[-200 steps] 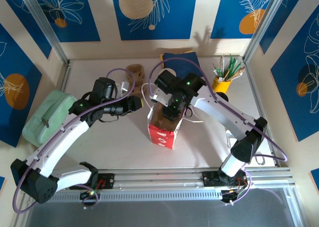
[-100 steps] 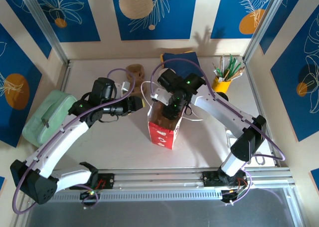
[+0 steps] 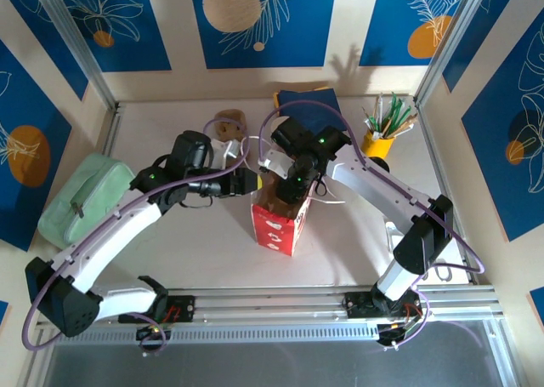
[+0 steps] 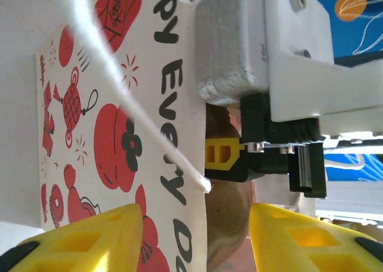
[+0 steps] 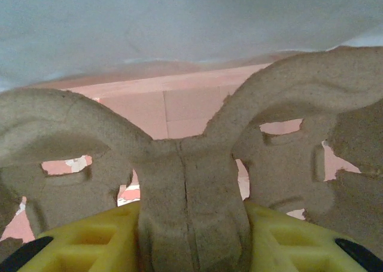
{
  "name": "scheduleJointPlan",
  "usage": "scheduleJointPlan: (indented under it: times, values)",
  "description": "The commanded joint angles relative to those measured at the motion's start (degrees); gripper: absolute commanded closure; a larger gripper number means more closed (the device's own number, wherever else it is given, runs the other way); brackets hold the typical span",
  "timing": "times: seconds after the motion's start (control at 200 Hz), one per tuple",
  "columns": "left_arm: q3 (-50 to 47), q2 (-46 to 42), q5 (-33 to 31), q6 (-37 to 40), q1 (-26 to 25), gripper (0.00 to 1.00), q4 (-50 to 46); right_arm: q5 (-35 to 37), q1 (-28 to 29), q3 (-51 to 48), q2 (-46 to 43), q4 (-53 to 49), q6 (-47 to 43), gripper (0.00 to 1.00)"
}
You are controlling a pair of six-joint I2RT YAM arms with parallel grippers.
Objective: Pack the takeout coffee
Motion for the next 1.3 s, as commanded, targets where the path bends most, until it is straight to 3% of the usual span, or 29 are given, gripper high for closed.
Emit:
scheduleJointPlan:
  times: [0.0,0.275,0.6,0.875,1.296]
  values:
    - [2.95,0.8,-1.94,3.65,-1.23,0.54,-0.54,-2.3,-0.51,-0.9,-1.86,0.52,-0.59,0.57]
    - [3.39,1.69,-5.97,5.06,-2.13,0.78,-1.76,-3.05,-1.39,-2.21,-3.26,1.31,-0.52,0.57]
    - [4.68,1.03,-11.99,6.65,-3.8,0.94,-3.89,-3.69,-1.66,-4.47,-4.78,2.27,-0.52,0.57]
    - [4.4,-0.46,-14.88,5.86,-4.24,0.98,-3.95,-3.96,-1.36,-6.39,-5.04,2.98,-1.55,0.57]
    - [4.03,-1.33,-13.41,4.8,-4.28,0.99,-2.88,-4.06,-1.39,-7.42,-2.43,3.35,-1.73,0.57]
